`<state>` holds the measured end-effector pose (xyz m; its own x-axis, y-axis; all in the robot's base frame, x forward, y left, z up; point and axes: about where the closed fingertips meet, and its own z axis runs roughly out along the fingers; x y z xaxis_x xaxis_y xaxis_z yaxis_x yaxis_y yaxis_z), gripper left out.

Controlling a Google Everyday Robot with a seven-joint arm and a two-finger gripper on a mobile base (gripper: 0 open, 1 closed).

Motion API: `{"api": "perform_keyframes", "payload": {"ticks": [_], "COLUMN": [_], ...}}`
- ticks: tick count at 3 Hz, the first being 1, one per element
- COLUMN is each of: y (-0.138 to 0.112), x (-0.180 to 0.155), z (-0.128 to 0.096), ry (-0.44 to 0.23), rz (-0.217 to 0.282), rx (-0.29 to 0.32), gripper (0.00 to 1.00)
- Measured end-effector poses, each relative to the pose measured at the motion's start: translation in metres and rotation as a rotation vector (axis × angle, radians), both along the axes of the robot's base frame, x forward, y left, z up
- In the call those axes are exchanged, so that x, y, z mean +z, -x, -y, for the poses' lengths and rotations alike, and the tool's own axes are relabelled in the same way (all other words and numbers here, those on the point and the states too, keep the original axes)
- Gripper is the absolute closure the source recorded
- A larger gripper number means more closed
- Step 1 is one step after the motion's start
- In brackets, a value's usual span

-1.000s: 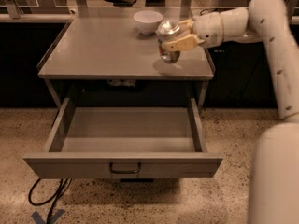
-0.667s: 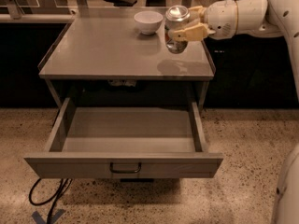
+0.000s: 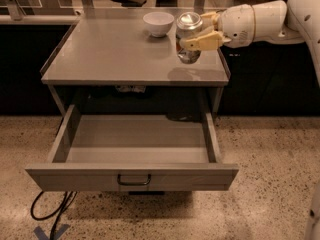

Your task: Place 7up can into top drawer

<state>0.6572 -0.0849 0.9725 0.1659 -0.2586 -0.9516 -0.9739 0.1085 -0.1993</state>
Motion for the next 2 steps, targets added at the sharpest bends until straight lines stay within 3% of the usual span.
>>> {"api": "perform_keyframes", "payload": {"ticks": [2], "y": [0.087], "x": [-0.031], "z": [0.002], "ry": [0.005], "rz": [-0.002], "rx": [0.040], "gripper": [1.00]}}
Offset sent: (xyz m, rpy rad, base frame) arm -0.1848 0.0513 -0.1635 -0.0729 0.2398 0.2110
